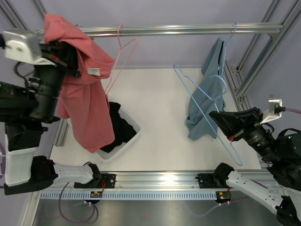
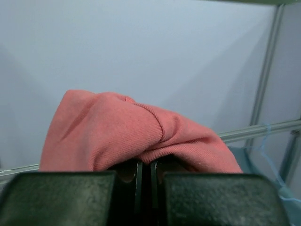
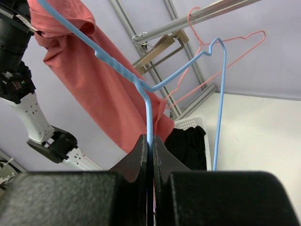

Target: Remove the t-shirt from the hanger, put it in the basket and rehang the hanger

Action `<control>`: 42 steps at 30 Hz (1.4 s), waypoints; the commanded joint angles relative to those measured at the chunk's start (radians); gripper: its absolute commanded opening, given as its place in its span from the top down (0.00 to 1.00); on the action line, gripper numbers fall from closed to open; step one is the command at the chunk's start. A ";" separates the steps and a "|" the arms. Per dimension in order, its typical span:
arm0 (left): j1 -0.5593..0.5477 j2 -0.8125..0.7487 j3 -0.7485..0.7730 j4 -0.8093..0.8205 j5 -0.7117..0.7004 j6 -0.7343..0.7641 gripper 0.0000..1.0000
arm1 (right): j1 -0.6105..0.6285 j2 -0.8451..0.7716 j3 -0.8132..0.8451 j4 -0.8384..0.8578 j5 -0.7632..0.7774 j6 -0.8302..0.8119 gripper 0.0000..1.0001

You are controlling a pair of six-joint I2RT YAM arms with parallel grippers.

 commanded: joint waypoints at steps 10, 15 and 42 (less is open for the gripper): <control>0.544 -0.337 -0.922 0.125 0.209 -0.316 1.00 | -0.002 0.087 -0.051 0.010 0.023 -0.075 1.00; 0.678 -0.403 -1.095 0.122 0.323 -0.500 1.00 | -0.002 0.086 -0.073 0.020 0.046 -0.093 1.00; 0.785 -0.779 -1.657 -0.154 0.235 -1.120 1.00 | -0.001 0.189 -0.179 0.117 0.104 -0.107 1.00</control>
